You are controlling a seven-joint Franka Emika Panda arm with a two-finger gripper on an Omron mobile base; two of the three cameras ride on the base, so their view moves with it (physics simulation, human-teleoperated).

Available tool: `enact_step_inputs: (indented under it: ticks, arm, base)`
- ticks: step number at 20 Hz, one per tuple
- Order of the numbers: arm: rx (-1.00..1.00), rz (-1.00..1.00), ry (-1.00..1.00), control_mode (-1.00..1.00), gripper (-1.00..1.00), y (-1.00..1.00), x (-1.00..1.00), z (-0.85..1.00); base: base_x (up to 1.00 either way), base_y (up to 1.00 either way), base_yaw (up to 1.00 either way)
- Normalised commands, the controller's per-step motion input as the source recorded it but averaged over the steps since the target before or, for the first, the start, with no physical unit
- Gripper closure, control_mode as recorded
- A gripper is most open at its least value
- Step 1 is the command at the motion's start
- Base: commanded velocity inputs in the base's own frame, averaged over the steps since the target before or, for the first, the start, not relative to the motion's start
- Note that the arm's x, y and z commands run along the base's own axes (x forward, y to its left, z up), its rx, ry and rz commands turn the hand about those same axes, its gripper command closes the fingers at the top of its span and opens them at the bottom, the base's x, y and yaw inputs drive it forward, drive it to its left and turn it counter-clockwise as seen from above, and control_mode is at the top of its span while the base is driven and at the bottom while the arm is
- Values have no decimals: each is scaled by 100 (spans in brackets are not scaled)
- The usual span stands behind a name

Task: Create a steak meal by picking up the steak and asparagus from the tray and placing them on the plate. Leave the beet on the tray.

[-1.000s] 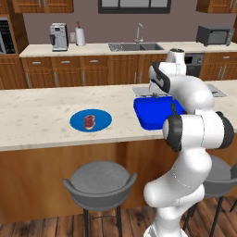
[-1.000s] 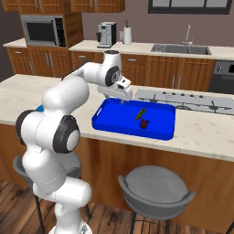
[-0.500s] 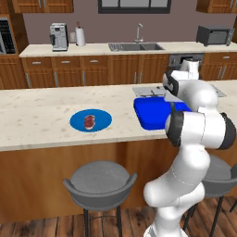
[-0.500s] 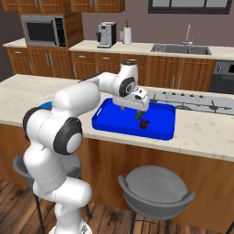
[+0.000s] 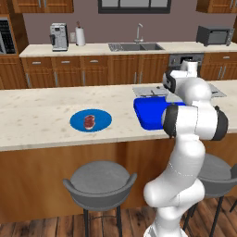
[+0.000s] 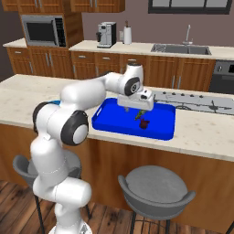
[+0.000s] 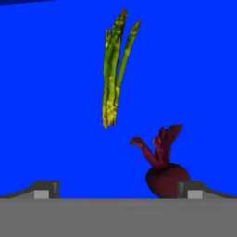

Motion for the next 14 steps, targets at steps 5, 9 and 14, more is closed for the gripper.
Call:
enact_step_inputs:
  ticks: [5,9,14]
  arm:
    - [0,6,3,-100,-100,-2,37,-19]
    - [0,3,0,-100,-100,-14,16,-34]
    - [0,3,0,-100,-100,-8,19,-36]
  base:
    - [0,0,0]
    - [0,0,0]
    - [0,0,0]
